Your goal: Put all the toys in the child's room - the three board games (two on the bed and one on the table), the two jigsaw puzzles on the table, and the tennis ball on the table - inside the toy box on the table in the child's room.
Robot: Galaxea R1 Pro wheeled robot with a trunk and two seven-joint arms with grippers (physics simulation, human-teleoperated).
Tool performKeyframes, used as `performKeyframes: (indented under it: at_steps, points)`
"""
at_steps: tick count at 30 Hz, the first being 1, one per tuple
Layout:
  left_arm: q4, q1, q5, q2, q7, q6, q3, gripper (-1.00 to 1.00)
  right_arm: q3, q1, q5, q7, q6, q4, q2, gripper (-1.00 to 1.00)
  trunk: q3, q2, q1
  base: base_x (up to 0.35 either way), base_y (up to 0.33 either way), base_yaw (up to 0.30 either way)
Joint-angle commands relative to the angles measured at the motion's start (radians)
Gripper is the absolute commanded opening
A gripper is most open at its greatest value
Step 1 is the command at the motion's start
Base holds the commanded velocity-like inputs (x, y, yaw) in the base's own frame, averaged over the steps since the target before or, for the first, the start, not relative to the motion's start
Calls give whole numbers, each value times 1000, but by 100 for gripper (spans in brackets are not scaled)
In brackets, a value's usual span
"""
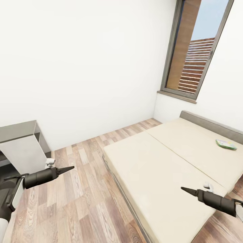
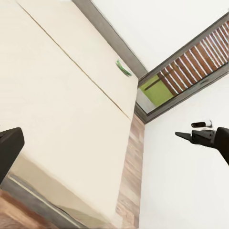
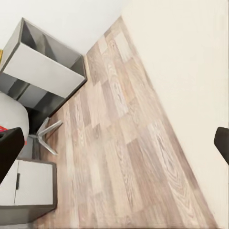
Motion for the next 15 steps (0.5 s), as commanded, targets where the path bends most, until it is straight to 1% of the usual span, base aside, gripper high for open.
performKeyframes:
  at_steps: [1,2,4,5,9,10,15]
  points:
    - [0,-1,2,1,12,12,0,100,-1,0,-2,-28,18,-22,7,100,-2,-2,1,0,0,35]
    - [0,-1,1,1,27,13,0,100,-1,1,0,-55,28,-41,14,100,-2,-2,1,0,0,28]
    - [1,-1,1,2,95,16,1,100,-2,1,9,-141,54,-99,46,100,-2,-2,1,0,0,15]
    - [2,-1,1,3,113,16,2,100,-2,2,10,-155,59,-108,53,100,-2,-2,1,0,0,9]
    - [2,-1,1,3,180,18,4,100,-2,2,15,-190,72,-131,73,100,-2,-2,1,0,0,5]
    - [2,-1,0,4,209,19,4,100,-2,2,15,-198,75,-137,77,100,-2,-2,1,0,0,2]
    - [2,-1,1,13,260,19,5,100,-5,5,11,-208,79,-147,81,100,-2,-2,1,0,0,1]
